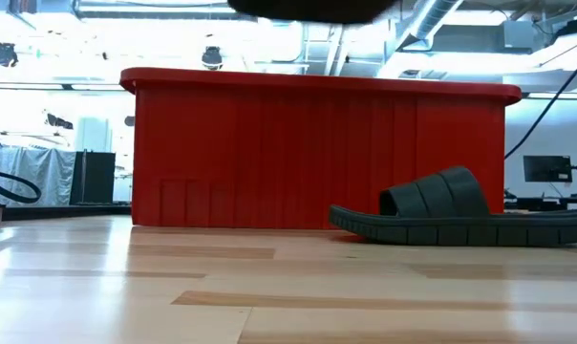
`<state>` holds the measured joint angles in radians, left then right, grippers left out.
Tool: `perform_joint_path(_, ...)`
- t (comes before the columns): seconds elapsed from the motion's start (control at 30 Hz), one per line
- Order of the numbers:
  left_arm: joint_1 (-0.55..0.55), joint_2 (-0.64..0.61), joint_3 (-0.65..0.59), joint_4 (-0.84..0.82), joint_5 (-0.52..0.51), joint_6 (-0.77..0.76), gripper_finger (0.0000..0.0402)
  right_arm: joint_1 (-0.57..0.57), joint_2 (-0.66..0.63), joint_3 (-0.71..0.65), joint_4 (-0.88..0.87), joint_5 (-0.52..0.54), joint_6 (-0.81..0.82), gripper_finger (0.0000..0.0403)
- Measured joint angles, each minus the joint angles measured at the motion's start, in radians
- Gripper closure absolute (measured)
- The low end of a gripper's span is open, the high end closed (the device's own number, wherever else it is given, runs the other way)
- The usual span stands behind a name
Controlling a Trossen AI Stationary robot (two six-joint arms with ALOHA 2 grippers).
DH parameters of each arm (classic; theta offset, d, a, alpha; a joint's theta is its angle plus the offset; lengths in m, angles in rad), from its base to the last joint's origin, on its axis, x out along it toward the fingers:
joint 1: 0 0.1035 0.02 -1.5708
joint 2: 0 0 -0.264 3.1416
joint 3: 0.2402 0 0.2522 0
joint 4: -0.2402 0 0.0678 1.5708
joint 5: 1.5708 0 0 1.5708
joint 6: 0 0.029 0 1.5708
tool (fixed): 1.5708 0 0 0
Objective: Pick and place slides into bin
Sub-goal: Put the black slide into the red bin
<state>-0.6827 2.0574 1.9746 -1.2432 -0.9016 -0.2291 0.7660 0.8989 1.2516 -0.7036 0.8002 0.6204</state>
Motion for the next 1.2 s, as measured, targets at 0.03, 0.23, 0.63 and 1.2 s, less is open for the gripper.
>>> perform_joint_path(0.03,0.0,0.0,0.011,-0.007,-0.007,0.004,0.0395,-0.02,0.01,0.013,-0.041,-0.021,0.032,0.0287)
perform_joint_path(0.23,0.004,0.0,0.074,-0.019,-0.027,0.086,0.0395,-0.166,0.073,0.049,-0.129,-0.166,0.105,0.0235)
perform_joint_path(0.63,0.01,0.0,0.096,-0.024,-0.043,0.137,0.0395,-0.38,0.128,0.052,-0.127,-0.376,0.105,0.0181)
perform_joint_path(1.2,0.01,0.0,0.096,-0.024,-0.041,0.129,0.0396,-0.435,0.17,0.052,-0.185,-0.473,0.114,0.0215)
